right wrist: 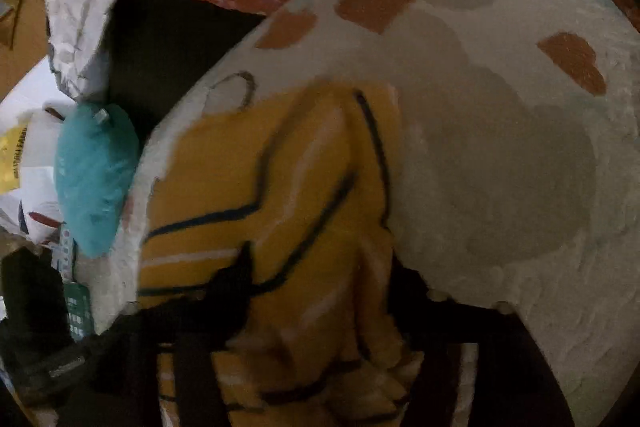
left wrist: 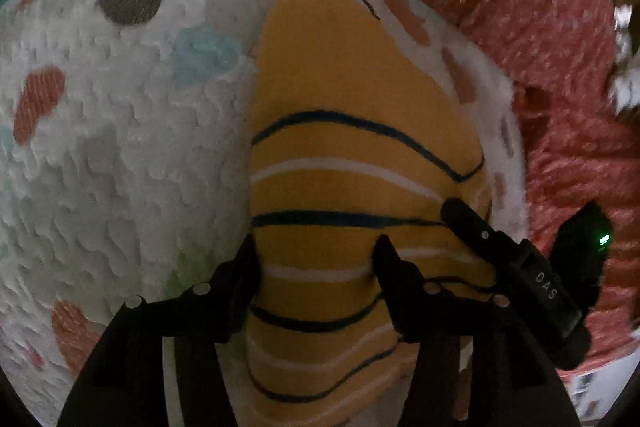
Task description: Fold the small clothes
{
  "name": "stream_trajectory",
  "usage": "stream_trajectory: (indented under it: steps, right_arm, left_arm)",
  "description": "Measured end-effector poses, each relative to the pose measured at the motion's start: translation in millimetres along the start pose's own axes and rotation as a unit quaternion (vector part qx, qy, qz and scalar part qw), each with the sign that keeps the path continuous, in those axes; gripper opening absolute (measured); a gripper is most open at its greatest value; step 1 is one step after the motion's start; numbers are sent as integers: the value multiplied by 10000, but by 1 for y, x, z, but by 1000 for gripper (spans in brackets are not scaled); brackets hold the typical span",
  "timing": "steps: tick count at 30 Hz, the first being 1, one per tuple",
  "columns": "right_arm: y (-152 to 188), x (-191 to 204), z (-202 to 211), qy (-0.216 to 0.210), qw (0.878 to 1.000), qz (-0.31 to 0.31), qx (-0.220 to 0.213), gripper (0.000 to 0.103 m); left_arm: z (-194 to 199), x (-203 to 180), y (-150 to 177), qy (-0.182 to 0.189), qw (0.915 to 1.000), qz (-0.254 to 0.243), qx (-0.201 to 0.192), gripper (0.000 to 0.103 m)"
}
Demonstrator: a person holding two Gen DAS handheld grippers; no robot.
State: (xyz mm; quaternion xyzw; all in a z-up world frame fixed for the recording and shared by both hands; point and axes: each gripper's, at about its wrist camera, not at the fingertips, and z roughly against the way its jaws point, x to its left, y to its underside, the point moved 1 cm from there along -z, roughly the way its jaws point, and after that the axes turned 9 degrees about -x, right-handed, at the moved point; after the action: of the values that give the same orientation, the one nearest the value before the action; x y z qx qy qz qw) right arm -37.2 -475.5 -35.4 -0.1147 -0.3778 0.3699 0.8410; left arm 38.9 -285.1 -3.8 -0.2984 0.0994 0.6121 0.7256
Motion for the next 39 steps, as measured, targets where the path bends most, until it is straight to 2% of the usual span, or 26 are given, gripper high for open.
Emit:
stream_trajectory:
  steps: [1,3,5,6,7,8,10,11,14,15,17,18,20,22,24,27,30,33,34,36,37,39]
  right_arm:
    - [-4,-1,7,-34,9999,-83,-87,74]
    - [-14,1,35,121,9969,-36,-775,73]
    - [-19,12,61,192,9900,202,-1384,63]
    - [-19,21,69,120,9879,364,-1506,50]
    - [-17,29,70,8,9876,495,-1491,36]
    - [-14,38,69,-198,9878,624,-1411,31]
    - [-6,51,56,-585,9899,744,-1053,28]
    - [-1,51,44,-608,9922,707,-825,28]
    - [8,31,3,-101,9981,594,-103,23]
    - [8,22,2,-49,9989,429,-181,20]
    - [-1,13,12,-32,9994,48,-329,21]
    - [-5,9,20,37,9990,-19,-452,26]
    - [-11,8,37,-19,9976,-18,-689,26]
    - [-11,10,48,-189,9975,72,-670,27]
    - [-7,19,54,-321,9974,282,-576,27]
    - [1,24,49,-463,9976,465,-214,27]
    - [9,7,26,56,9990,289,350,23]
    - [3,-7,32,-25,9990,-321,314,23]
    - [0,-3,40,-93,9995,-274,109,29]
    - [-8,12,54,-386,9982,-9,-459,30]
    - [-12,18,53,-615,9962,65,-609,34]
    - [-16,24,39,-802,9948,137,-613,65]
  left_arm:
    - [8,2,-2,122,9999,92,-30,55]
    - [26,7,-5,132,9994,141,-302,55]
    - [45,10,-8,-8,9974,178,-696,55]
    - [50,11,-10,-51,9964,174,-824,55]
    - [52,11,-11,-89,9956,165,-916,55]
    - [51,11,-10,-91,9955,159,-927,55]
    - [38,8,-10,-55,9968,124,-790,55]
    - [31,8,-7,-63,9976,115,-681,55]
    - [-4,0,7,-302,9995,-117,-48,58]
    - [-10,0,11,-327,9993,-149,76,64]
    - [-16,1,15,-280,9994,-35,214,64]
    - [-12,1,14,-283,9995,4,152,64]
    - [3,0,12,-267,9996,-41,-79,64]
    - [15,-3,13,-326,9989,-149,-298,64]
    - [19,-5,18,-374,9987,-246,-248,64]
    - [15,-3,43,-293,9989,-304,199,64]
    - [-7,2,72,-488,9946,-464,788,63]
    - [-3,-7,80,-604,9922,-906,613,64]
    - [-1,-9,82,-627,9907,-1068,555,64]
    - [-1,-6,86,-584,9909,-1090,535,64]
    - [0,-5,86,-529,9912,-1092,522,64]
    - [1,-1,84,-450,9915,-1111,516,64]
